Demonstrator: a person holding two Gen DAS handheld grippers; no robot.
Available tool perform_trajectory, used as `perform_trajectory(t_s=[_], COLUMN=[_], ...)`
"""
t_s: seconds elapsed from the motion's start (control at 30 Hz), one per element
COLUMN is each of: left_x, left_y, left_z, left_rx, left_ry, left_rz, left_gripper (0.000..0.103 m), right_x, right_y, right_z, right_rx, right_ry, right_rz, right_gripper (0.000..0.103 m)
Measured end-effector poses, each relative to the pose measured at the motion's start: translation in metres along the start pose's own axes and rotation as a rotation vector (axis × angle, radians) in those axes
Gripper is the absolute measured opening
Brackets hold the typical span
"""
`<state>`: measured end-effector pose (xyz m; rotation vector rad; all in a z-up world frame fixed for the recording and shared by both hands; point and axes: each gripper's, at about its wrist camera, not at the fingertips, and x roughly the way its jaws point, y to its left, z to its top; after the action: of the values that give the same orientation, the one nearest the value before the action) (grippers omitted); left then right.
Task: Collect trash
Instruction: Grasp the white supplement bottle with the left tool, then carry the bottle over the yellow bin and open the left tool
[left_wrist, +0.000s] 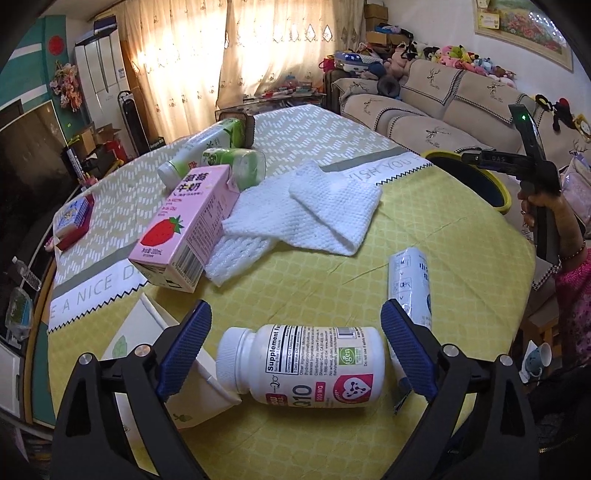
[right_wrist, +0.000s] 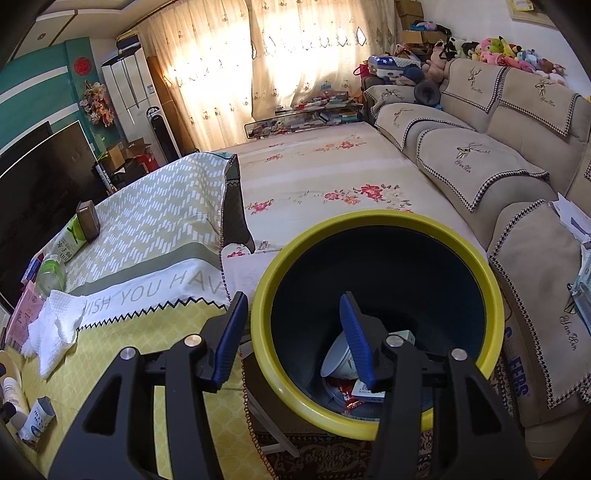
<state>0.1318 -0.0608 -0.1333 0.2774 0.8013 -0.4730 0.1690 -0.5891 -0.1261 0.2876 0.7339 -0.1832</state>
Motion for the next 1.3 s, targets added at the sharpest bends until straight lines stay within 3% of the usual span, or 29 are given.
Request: perform_trajectory(t_s=[0.6,0.63,0.73,0.83,1.3], left_x=[0.022,0.022,0.023,0.022,0.015], left_y=[-0.026,-0.027,-0.031,-0.029,-0.04], left_z=[-0.01,-0.009,-0.007,-0.001,0.036], left_rx=[0.066,0.051,0.064,0.033,0.008], left_ry=[0.086,0.077,0.067,0.052,-0.042], left_rz=[-0.055,-0.086,-0.072,-0.11,-0.136], left_gripper=[0.084,0.084,0.084,0.084,0.084], right_x=[0.0,0.0,-0.001,-0.003,-0.023], right_y=[0.002,0.002,0.0,-0.001,-0.005], right_z=[0.0,0.0,0.0,0.001,0.008], right_rx=[-0.008,-0.007,-0.003,0.0,0.006], right_ry=[0.008,0.008,0.004,-0.005,-0.059], right_rz=[0.014,0.013,0.016,0.018,0.029], right_gripper=[0.052,0.052,0.052,0.052,0.052])
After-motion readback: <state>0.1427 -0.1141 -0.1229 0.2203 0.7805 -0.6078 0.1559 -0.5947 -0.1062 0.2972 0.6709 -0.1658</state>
